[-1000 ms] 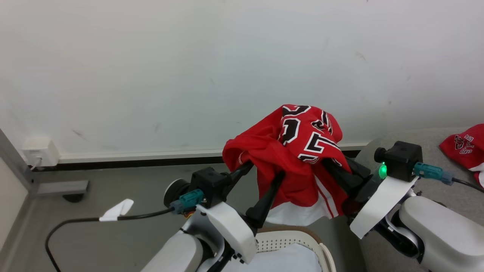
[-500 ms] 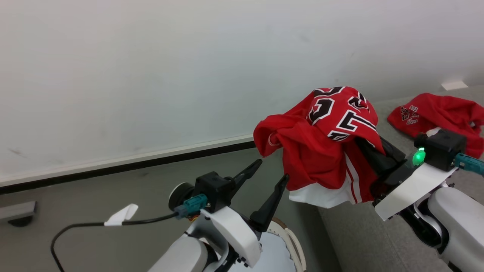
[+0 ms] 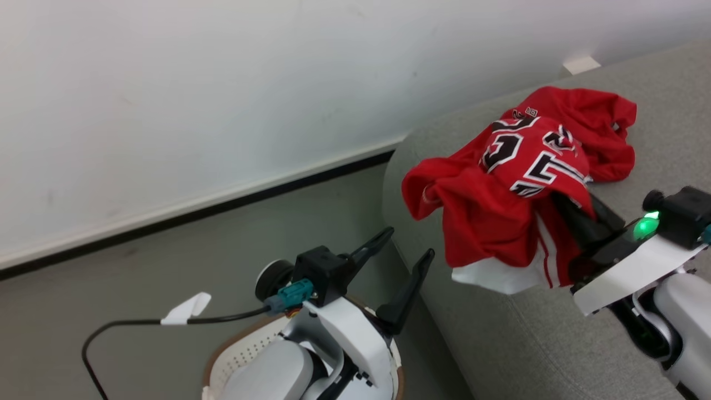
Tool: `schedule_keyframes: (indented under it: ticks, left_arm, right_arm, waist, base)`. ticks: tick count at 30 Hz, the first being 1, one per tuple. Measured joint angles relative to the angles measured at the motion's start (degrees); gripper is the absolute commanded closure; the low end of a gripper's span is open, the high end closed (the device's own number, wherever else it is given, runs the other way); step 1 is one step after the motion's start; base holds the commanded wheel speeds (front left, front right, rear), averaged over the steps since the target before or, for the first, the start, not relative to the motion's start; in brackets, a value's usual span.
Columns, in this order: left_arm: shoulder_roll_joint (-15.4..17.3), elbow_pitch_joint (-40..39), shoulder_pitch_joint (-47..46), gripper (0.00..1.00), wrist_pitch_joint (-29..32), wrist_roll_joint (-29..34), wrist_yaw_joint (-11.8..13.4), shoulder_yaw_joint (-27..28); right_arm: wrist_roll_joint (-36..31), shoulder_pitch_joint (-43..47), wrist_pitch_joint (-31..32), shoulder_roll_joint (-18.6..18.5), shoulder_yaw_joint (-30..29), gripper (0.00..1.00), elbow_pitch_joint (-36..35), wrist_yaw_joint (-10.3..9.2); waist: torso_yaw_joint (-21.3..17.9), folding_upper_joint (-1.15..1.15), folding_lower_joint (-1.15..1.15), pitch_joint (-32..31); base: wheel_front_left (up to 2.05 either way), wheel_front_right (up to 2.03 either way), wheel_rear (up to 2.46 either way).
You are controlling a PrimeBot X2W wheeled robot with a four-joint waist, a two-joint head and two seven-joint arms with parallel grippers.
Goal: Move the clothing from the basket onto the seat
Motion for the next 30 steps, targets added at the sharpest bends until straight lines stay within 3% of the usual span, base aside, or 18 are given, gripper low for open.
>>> schedule_keyframes:
  ticks: [8, 13, 18, 25, 29, 30]
  left_arm:
    - [0.0, -0.43, -5.73, 0.0, 1.08, 0.96, -0.89, -1.19]
    - [0.7, -0.91, -12.48, 0.0, 1.6, 2.34, -2.24, -2.29]
    - [0.99, -0.78, -18.66, 0.0, 0.71, 2.98, -3.16, -2.97]
    - [-0.02, 1.49, -22.82, 0.0, -3.68, 2.89, -3.64, -4.03]
    - [-0.22, 3.71, -23.53, 0.0, -6.5, 2.59, -3.7, -4.27]
    - [-0.23, 4.42, -23.54, 0.0, -6.99, 2.4, -3.7, -4.3]
  right_arm:
    - [-4.05, -0.68, 0.0, 2.3, -13.55, 1.0, 4.26, 0.0]
    - [-9.14, -6.81, 0.0, 4.05, -28.11, 1.0, 7.53, 0.0]
    - [-15.25, -15.65, -0.01, 3.01, -43.92, 1.0, 11.72, 0.0]
    - [-27.89, -22.84, 0.34, -0.21, -58.9, 1.0, 25.15, 0.0]
    - [-34.86, -23.45, 0.31, 0.99, -65.98, 1.0, 32.85, 0.0]
    - [-36.12, -23.31, 0.29, 1.79, -67.4, 0.92, 34.46, 0.0]
  waist:
    - [-0.63, 0.0, 0.0, 8.28]
    - [0.74, 0.0, 0.01, 16.12]
    - [2.94, 0.0, 0.02, 24.66]
    - [8.34, 0.0, 0.02, 33.49]
    - [12.01, 0.0, 0.02, 36.24]
    - [12.76, 0.0, 0.02, 36.76]
  base:
    - [0.0, 0.0, 0.0]
    - [0.0, 0.0, 0.0]
    - [0.0, 0.0, 0.0]
    - [0.0, 0.0, 0.0]
    - [0.0, 0.0, 0.0]
    - [0.0, 0.0, 0.0]
